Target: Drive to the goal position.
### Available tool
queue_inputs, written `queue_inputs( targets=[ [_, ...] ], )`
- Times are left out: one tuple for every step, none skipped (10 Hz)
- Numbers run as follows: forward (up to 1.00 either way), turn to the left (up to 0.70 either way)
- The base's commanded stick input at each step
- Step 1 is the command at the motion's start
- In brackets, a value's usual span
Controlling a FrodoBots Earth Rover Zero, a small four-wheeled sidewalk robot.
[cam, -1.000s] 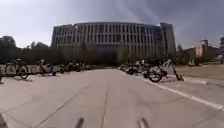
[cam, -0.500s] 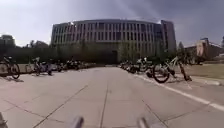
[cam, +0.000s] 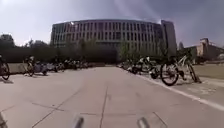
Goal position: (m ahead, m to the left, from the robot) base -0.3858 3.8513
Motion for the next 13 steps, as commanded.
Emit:
queue_inputs(
  targets=[
    [1.0, 0.0],
    [1.0, 0.0],
    [1.0, 0.0],
    [1.0, 0.0],
    [1.0, 0.0],
    [1.0, 0.0],
    [1.0, 0.0],
    [1.0, 0.0],
    [1.0, 0.0],
    [1.0, 0.0],
    [1.0, 0.0],
    [1.0, 0.0],
    [1.0, 0.0]
  ],
)
